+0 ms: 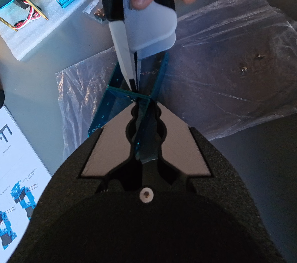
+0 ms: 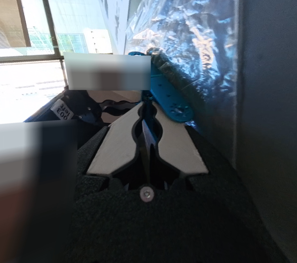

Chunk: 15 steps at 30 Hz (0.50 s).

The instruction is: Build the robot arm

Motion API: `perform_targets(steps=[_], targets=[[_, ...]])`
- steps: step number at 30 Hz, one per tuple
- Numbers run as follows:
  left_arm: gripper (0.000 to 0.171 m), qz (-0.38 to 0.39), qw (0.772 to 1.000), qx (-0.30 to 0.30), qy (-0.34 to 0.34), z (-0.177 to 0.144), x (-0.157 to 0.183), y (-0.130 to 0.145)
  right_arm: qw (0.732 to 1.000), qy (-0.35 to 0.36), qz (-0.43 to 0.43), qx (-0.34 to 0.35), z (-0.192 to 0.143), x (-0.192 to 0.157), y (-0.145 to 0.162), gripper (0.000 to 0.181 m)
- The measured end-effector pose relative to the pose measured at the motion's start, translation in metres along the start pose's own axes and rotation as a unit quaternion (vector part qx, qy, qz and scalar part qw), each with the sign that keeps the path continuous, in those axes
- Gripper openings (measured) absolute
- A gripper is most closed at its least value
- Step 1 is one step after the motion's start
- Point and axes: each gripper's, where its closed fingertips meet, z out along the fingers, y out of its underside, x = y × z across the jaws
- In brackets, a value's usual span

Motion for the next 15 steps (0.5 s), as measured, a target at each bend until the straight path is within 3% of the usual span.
perform_targets(steps=[1, 4, 6, 8, 10, 13, 15], targets=[[0.018, -0.001, 1.0, 0.0, 0.0, 0.0, 0.0, 0.0, 1.0, -0.005, -0.006, -0.006, -0.001, -0.004, 0.001, 0.005], [0.017, 0.005, 1.0, 0.0, -0.002, 0.0, 0.0, 0.0, 0.997, 0.018, -0.077, -0.014, -0.007, -0.012, 0.0, 0.014], [0.017, 0.006, 1.0, 0.0, -0.002, 0.0, 0.001, 0.0, 0.975, 0.074, -0.206, -0.037, -0.015, -0.012, 0.0, 0.008], [0.015, 0.007, 1.0, -0.001, 0.003, 0.0, 0.001, 0.0, 0.922, 0.15, -0.353, -0.055, -0.026, -0.005, -0.005, 0.016], [0.012, 0.011, 1.0, -0.001, 0.007, 0.0, 0.003, 0.0, 0.846, 0.213, -0.48, -0.091, -0.032, 0.007, -0.001, 0.014], [0.009, 0.02, 1.0, -0.005, 0.01, -0.002, 0.005, 0.002, 0.77, 0.242, -0.577, -0.123, -0.025, 0.012, 0.007, 0.012], [0.007, 0.021, 1.0, -0.008, 0.015, -0.005, 0.007, 0.004, 0.741, 0.257, -0.607, -0.126, -0.018, 0.013, 0.007, 0.002]])
